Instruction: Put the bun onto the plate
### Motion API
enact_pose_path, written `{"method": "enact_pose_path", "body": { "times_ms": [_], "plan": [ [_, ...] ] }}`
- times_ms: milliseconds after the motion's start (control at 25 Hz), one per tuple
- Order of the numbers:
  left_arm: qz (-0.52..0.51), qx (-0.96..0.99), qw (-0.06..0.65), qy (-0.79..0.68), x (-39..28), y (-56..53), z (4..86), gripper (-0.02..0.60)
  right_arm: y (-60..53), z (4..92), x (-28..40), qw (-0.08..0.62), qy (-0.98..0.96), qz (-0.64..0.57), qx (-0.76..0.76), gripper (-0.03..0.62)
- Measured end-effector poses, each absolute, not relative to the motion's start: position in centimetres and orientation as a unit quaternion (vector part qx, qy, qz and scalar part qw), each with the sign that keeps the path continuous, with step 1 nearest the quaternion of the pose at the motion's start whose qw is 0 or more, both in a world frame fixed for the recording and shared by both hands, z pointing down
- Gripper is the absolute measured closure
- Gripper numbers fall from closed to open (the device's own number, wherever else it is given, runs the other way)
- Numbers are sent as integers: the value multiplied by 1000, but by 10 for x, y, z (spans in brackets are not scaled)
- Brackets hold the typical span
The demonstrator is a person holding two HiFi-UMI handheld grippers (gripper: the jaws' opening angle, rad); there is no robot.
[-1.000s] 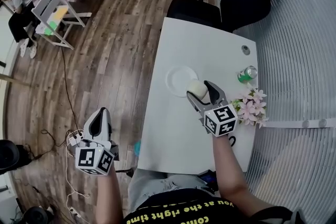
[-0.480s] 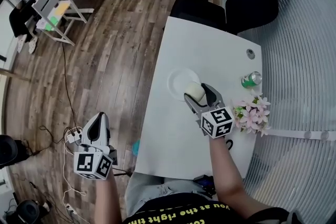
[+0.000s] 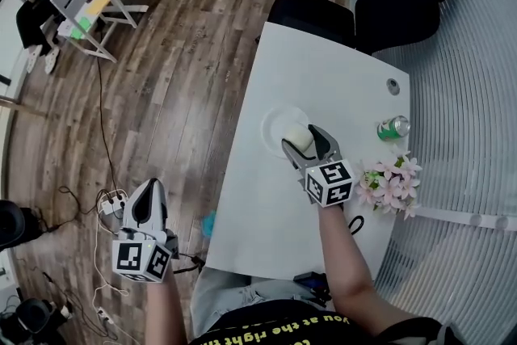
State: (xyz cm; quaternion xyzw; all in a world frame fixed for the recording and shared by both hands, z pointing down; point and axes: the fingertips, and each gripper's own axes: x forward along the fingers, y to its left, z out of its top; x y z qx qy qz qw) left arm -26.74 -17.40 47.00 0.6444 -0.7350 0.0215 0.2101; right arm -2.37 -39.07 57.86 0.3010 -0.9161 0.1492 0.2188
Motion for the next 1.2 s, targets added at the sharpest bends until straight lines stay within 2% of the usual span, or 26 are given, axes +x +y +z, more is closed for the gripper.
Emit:
{"method": "enact_pose_path", "body": {
  "times_ms": [1200],
  "plan": [
    [34,643,232,-729,-278,-186,492,581,-411,639,-44,296,-898,113,305,253]
  ]
}}
